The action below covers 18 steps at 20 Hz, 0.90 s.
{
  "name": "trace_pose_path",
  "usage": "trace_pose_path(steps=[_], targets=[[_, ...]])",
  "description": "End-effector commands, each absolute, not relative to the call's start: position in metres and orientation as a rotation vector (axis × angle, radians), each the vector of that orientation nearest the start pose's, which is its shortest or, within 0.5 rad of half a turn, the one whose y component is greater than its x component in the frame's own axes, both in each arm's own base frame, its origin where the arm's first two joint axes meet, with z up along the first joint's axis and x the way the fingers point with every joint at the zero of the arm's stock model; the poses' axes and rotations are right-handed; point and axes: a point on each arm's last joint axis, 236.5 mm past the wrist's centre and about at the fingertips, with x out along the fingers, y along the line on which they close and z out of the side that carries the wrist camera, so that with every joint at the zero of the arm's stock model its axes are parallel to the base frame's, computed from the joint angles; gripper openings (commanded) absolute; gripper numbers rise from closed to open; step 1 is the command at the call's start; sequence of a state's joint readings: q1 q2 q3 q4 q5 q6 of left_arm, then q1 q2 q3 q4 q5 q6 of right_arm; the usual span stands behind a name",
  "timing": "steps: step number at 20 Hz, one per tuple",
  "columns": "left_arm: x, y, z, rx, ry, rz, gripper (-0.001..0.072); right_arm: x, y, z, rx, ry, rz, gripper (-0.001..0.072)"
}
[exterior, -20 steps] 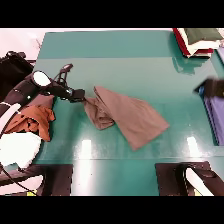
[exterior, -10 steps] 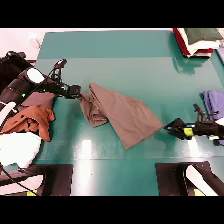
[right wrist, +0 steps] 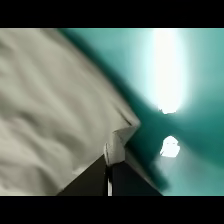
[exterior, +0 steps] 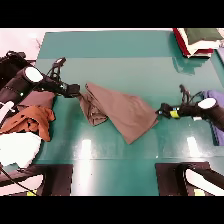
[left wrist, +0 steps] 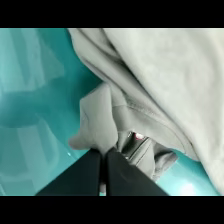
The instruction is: Fold the shirts.
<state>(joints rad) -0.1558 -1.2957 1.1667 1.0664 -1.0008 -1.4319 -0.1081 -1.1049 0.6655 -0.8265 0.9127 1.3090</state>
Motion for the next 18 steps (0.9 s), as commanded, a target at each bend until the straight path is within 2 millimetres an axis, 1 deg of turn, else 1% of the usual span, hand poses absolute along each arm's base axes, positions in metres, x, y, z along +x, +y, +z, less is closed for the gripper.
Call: trace_pose_path(steps=[1,2,3,4,5,6,7,8,9,10,11,12,14,16,18], targets=[[0.412,-0.140,0.101,-0.190,0.996,-0.421,0.0024,0.360,0.087,0.048,0.442,0.985,0.319,0.0014],[0.417,-0.129,0.142,-0.161,0.908,-0.407,0.0024,0.365,0.079,0.097,0.395,0.880,0.328,0.0015],[0.419,-0.114,0.194,-0.133,0.790,-0.382,0.0024,0.363,0.069,0.151,0.347,0.770,0.329,0.0015],[0.415,-0.100,0.253,-0.113,0.658,-0.359,0.0024,0.356,0.061,0.202,0.312,0.664,0.325,0.0015],[0.403,-0.089,0.308,-0.098,0.529,-0.341,0.0024,0.342,0.052,0.256,0.270,0.550,0.309,0.0015],[0.383,-0.081,0.367,-0.081,0.389,-0.326,0.0024,0.325,0.044,0.301,0.230,0.455,0.286,0.0014],[0.358,-0.075,0.419,-0.057,0.258,-0.310,0.0024,0.304,0.036,0.343,0.184,0.370,0.254,0.0014],[0.332,-0.072,0.463,-0.035,0.144,-0.301,0.0023,0.283,0.029,0.379,0.139,0.294,0.210,0.0014],[0.302,-0.070,0.503,-0.019,0.032,-0.295,0.0024,0.265,0.023,0.405,0.103,0.238,0.163,0.0014],[0.275,-0.069,0.533,-0.008,-0.057,-0.294,0.0023,0.250,0.018,0.425,0.071,0.198,0.112,0.0014],[0.252,-0.069,0.557,0.001,-0.128,-0.293,0.0023,0.237,0.011,0.440,0.042,0.173,0.057,0.0014],[0.231,-0.068,0.577,0.009,-0.192,-0.293,0.0022,0.230,0.005,0.450,0.027,0.163,0.010,0.0014],[0.210,-0.067,0.598,0.009,-0.276,-0.288,0.0022,0.224,-0.001,0.464,0.033,0.149,-0.039,0.0014],[0.207,-0.065,0.607,0.002,-0.314,-0.285,0.0022,0.229,-0.003,0.475,0.032,0.149,-0.033,0.0014],[0.210,-0.066,0.614,-0.013,-0.348,-0.290,0.0022,0.237,-0.002,0.481,0.030,0.162,0.001,0.0013]])
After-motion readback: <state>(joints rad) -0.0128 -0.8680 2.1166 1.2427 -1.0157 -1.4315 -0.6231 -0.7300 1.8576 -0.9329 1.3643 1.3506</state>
